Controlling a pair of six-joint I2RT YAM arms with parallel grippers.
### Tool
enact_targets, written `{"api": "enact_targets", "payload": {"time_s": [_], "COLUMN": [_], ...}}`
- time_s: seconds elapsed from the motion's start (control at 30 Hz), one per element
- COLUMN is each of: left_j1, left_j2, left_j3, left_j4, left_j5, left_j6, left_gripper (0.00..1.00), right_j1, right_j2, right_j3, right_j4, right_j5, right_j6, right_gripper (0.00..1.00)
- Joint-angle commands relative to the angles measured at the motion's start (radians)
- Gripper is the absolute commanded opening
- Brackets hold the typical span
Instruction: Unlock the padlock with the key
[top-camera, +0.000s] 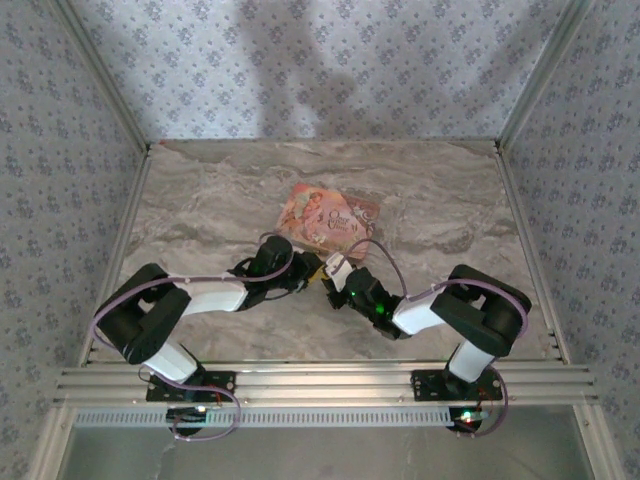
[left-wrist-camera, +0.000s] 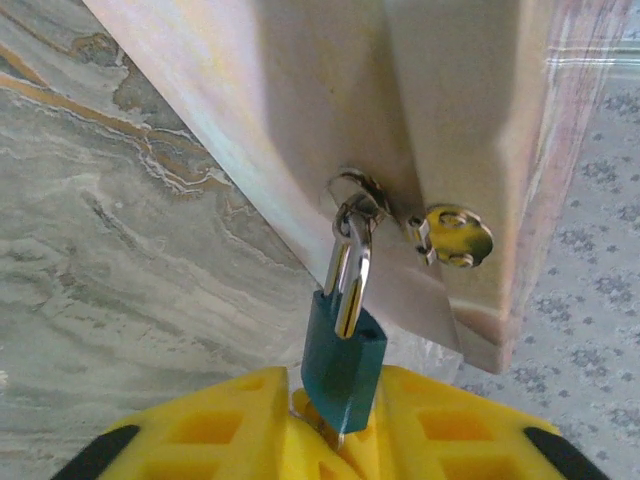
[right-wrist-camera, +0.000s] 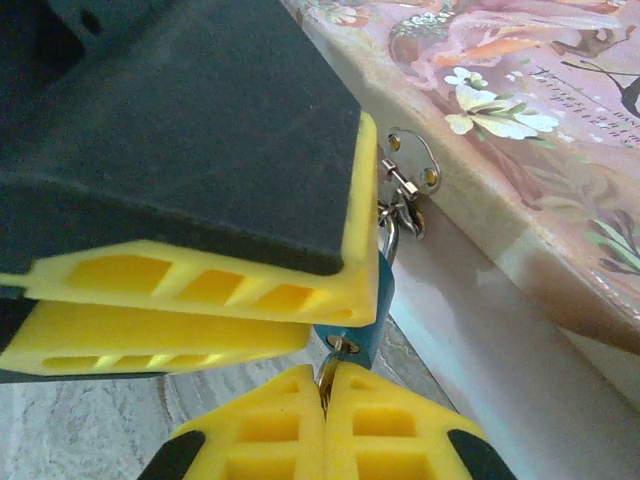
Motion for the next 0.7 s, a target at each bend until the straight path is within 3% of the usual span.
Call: {"api": "enact_targets", "payload": {"time_s": [0.0, 0.27, 0.5, 0.67], "left_j1": [0.003, 0.077, 0.216, 0.346], "left_j2": [-0.052, -0.186, -0.329, -0.338], "left_j3": [0.015, -0.019, 0.012, 0.087], "left_j4": [-0.082, -0.223, -0.435, -0.537], "left_j5": [-0.015, -0.032, -0.026, 0.039], "left_j6": [0.030, 0.109, 0.259, 0.392], "left_gripper": [0.36, 0.65, 0.80, 0.89], "right_j1": [0.002, 0.005, 0.005, 0.006], "right_j2": [0.011, 0.008, 0.007, 0.008], "right_j3": [-0.011, -0.006, -0.003, 0.000], "right_j4": [0.028, 0.026, 0.021, 0.016], "right_j5": [0.036, 0.031, 0.034, 0.034], "right_j6": [0.021, 0.019, 0.018, 0.019], "right_gripper": [0.00, 0.00, 0.00, 0.00]}}
